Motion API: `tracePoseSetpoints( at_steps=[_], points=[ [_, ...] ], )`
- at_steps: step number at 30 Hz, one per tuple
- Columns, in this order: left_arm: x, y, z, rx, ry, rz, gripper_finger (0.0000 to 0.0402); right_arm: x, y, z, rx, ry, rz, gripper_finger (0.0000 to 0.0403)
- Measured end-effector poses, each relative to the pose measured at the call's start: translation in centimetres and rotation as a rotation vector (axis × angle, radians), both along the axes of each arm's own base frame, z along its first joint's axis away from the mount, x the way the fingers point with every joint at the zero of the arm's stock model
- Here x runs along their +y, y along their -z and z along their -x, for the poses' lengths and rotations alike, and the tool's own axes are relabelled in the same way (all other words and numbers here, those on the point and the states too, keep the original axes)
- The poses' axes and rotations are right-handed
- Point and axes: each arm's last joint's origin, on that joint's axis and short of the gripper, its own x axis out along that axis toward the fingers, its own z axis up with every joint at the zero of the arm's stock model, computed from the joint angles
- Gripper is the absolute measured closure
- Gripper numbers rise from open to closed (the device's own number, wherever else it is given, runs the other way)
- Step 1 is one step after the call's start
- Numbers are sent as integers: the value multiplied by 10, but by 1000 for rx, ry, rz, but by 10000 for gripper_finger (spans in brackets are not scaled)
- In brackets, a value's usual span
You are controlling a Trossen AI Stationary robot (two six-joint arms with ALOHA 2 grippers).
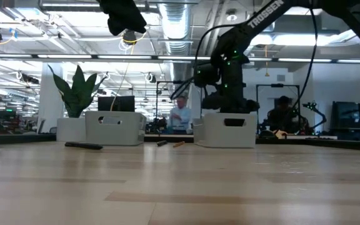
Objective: Sort pens & pencils
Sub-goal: Put the orange pencil into the right gray bin
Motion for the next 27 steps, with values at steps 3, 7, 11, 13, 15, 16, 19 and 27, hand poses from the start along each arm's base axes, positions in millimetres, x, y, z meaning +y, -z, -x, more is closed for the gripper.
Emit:
tracePoseSetpoints(
  at_steps=[3, 7, 11, 13, 15, 16, 19, 27],
  points=[
    [0, 0, 0, -1, 0, 0, 305, 0, 7, 1, 31, 1, -15, 345],
    [0, 0, 0, 0, 5, -6, 305, -1, 13, -1, 40, -5, -28, 344],
    [0, 0, 0, -1, 5, -7, 305, -1, 13, -2, 33, -5, -22, 337],
    [0, 0, 0, -1, 5, -7, 305, -1, 13, -2, 32, 5, -22, 332],
    [0, 0, 0, -2, 5, -7, 305, -3, 12, -1, 40, 11, -26, 327],
    [0, 0, 0, -2, 5, -7, 305, -4, 12, -1, 41, 12, -27, 324],
    [0, 0, 0, -2, 5, -7, 305, -4, 10, -3, 41, 14, -24, 311],
    [0, 0, 0, -2, 5, -7, 305, -8, -7, -12, 3, 13, 4, 250]
  ],
)
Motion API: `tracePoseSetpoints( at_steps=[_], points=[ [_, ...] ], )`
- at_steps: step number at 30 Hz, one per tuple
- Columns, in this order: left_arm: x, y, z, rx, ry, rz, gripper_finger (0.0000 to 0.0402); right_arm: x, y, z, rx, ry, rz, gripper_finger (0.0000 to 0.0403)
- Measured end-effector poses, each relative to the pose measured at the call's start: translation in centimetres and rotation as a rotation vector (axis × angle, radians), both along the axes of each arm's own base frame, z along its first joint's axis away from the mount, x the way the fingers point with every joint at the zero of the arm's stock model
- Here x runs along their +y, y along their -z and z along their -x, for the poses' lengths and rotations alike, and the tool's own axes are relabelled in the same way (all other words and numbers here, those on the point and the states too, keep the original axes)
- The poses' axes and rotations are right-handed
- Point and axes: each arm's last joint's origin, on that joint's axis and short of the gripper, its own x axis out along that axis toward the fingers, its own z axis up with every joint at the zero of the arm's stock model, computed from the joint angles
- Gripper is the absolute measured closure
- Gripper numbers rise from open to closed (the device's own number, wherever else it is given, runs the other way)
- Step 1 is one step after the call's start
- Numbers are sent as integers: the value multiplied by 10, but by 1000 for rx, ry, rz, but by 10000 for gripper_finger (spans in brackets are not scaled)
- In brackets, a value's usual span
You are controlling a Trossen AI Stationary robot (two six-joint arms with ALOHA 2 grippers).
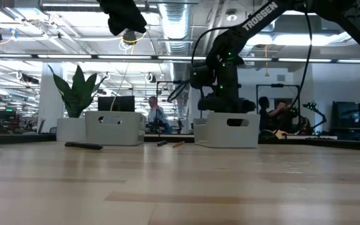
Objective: Sort pens & pencils
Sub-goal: Put the orange pencil into the right gray bin, then put the black pen into the left gray bin
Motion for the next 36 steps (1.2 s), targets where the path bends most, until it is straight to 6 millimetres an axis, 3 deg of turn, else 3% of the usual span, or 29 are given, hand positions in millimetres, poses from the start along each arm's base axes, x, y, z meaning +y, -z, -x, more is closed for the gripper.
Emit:
tracePoseSetpoints(
  at_steps=[10, 17, 24, 30, 36],
  points=[
    [0, 0, 0, 5, -3, 5, 305, -5, -43, -7, 28, -9, 60, 217],
    [0, 3, 2, 39, 0, 6, 305, -5, -89, -10, 47, -24, 144, 218],
    [0, 4, 3, 42, -40, 55, 305, 7, -145, -9, -43, -67, 211, 225],
    [-1, 5, 4, 53, -78, 101, 305, 33, -214, 24, -162, -61, 450, 223],
    [1, 4, 4, 44, -124, 86, 305, 67, -279, 64, -434, -46, 583, 226]
  ],
)
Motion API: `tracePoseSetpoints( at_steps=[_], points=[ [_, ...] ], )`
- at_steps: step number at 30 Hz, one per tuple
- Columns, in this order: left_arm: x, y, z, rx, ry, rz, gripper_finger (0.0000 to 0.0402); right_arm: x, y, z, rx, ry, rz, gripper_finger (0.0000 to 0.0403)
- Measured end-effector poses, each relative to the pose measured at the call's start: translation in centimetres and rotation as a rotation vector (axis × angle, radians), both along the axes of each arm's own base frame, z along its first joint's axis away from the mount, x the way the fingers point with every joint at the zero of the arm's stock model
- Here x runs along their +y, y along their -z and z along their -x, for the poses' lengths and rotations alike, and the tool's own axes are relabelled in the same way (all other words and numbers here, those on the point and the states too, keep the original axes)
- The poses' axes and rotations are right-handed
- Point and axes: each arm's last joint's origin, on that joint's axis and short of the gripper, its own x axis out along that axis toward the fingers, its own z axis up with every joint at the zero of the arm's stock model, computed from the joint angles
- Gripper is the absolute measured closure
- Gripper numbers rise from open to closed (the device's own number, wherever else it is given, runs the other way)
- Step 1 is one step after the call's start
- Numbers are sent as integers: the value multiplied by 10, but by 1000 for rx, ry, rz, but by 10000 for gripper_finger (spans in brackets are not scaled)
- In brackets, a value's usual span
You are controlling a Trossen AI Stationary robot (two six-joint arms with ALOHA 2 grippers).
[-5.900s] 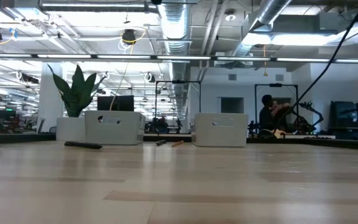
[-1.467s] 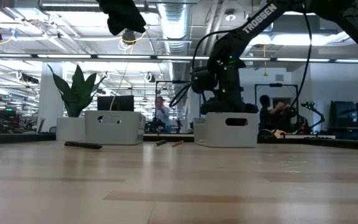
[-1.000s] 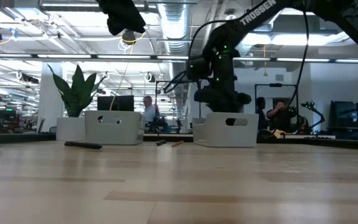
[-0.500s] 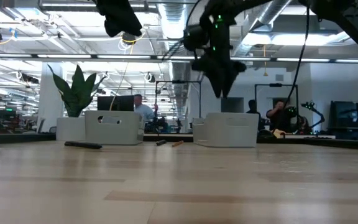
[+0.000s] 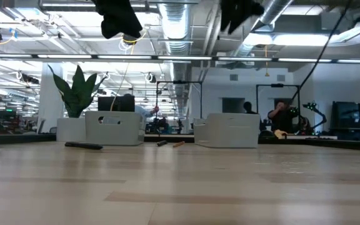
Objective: Sort pens & pencils
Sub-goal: Put the black pen into the left gray bin
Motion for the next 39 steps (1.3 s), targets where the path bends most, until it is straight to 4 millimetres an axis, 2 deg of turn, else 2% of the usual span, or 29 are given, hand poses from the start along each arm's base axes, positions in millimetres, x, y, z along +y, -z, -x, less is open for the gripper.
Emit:
tracePoseSetpoints(
  at_steps=[3, 6, 10, 16, 23, 26, 31, 39],
  points=[
    [0, -1, 2, -4, -37, -13, 305, 17, -21, 15, -97, -40, 41, 230],
    [-1, -10, 10, -51, -89, -23, 305, 32, -34, 26, -142, -49, 94, 235],
    [-5, -16, 32, -115, -202, -29, 305, 46, -33, 33, -125, -39, 162, 240],
    [-8, -9, 61, -242, -316, -9, 305, 54, 0, 33, -96, -106, 214, 252],
    [-7, -6, 67, -328, -434, 39, 305, 46, 47, 46, -141, -200, 278, 274],
    [-4, -1, 62, -323, -545, 46, 305, 38, 67, 60, -139, -186, 314, 279],
    [0, 10, 56, -280, -715, 54, 305, 24, 94, 94, -146, -128, 381, 280],
    [0, 26, 39, -248, -829, 96, 305, 9, 122, 147, -335, -159, 404, 280]
  ],
)
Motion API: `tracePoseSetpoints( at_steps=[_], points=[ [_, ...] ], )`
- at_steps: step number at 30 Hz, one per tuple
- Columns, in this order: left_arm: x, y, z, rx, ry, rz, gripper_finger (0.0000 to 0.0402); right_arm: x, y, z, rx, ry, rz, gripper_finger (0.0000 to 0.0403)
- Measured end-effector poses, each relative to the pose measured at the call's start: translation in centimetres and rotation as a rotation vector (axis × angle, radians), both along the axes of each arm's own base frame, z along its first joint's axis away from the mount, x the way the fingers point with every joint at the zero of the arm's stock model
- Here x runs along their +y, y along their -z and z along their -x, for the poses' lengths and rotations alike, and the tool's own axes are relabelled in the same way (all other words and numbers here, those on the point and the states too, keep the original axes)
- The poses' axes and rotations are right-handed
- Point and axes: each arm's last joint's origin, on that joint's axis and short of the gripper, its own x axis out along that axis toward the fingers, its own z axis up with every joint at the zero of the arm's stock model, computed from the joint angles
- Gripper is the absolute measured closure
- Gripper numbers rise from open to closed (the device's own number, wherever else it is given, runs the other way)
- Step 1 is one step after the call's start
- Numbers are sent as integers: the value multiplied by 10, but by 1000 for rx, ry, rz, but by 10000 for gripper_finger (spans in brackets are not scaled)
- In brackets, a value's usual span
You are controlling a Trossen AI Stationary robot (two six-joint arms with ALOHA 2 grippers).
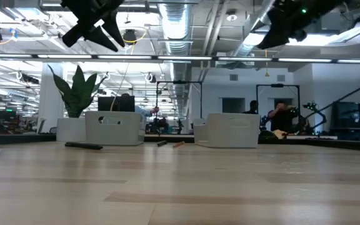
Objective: Sort pens & pencils
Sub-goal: Put the black pen into the left gray bin
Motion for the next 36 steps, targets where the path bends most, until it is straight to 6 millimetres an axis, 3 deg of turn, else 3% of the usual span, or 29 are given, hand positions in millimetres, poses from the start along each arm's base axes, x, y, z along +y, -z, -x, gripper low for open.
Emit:
tracePoseSetpoints(
  at_steps=[5, 11, 24, 31, 36],
  points=[
    [-1, 13, -12, 9, -46, 64, 305, -4, 10, 17, -72, -13, -27, 280],
    [-2, 35, -16, 89, -134, 207, 301, -6, 12, 17, -84, -27, -38, 281],
    [-26, 49, -23, 44, -209, 495, 202, -7, 10, 16, -79, -38, 1, 281],
    [-40, 63, -16, 114, -392, 596, 193, -7, 10, 16, -80, -38, 4, 281],
    [-42, 82, -23, 197, -493, 657, 193, -7, 10, 16, -81, -35, 7, 281]
  ],
)
